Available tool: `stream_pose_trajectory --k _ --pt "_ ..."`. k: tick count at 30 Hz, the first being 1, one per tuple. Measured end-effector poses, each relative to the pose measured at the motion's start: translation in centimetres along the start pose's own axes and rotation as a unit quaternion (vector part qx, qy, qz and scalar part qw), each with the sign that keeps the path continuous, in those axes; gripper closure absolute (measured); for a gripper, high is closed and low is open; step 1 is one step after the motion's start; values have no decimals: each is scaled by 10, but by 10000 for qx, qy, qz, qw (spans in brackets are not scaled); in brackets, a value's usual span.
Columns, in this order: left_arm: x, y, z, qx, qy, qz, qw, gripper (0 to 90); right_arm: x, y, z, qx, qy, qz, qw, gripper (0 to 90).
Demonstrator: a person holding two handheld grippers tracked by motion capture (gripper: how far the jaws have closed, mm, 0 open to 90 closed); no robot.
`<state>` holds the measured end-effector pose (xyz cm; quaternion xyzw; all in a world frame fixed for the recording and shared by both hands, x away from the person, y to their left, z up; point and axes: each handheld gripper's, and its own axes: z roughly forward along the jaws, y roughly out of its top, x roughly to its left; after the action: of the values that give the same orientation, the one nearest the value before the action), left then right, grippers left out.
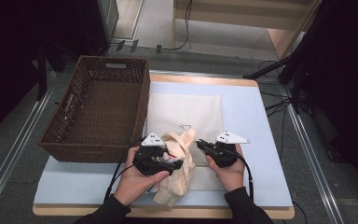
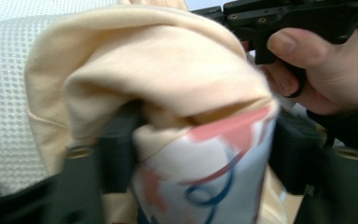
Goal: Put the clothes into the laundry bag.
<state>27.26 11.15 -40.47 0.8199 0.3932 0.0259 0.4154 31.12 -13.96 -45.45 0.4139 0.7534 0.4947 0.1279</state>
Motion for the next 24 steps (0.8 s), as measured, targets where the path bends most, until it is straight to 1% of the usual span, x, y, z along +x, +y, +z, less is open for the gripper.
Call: stream_pose_trajectory --k 2,4,5,6,8,9,11,12,13,14,16,19,20,21,23,24 --pt "-1 -1 5 31 -52 5 10000 548 0 0 0 14 7 -24 10000 884" --pt "-3 -2 8 123 -137 138 9997 663 0 0 1 21 2 -32 10000 884" --pt "-6 -3 9 159 -193 220 9994 707 0 0 1 20 10 -22 10000 884" --pt "-8 -4 10 221 -255 301 9990 740 0 0 0 7 12 -2 10000 884" --pt "-13 -6 11 290 -436 385 9979 777 -2 0 -1 -19 36 33 10000 884" --pt "-15 -8 12 331 -582 363 9971 786 -2 1 -1 -44 80 88 9999 884" --pt "-20 -12 14 398 -807 315 9954 792 -4 2 -3 -119 157 205 9996 884" --pt "-24 -15 16 468 -836 362 9947 794 -4 3 -4 -161 172 260 9994 884" --pt "-27 -18 21 575 -799 419 9943 795 -5 3 -5 -184 191 261 9993 884" --pt "-28 -20 24 602 -768 450 9942 794 -5 4 -6 -222 211 310 9991 884" --pt "-27 -24 32 612 -673 456 9948 790 -5 4 -6 -241 198 310 9990 884" --pt "-20 -25 35 521 -835 189 9950 771 -5 4 -6 -255 184 294 9991 884" --pt "-19 -25 34 502 -901 161 9945 753 -5 4 -7 -265 190 293 9990 884" --pt "-20 -23 32 484 -970 175 9940 714 -5 4 -7 -260 199 322 9989 884" --pt "-22 -20 25 407 -1049 276 9933 609 -5 5 -8 -267 207 345 9988 884" --pt "-24 -17 20 306 -1043 343 9935 556 -5 5 -8 -272 206 343 9988 884"
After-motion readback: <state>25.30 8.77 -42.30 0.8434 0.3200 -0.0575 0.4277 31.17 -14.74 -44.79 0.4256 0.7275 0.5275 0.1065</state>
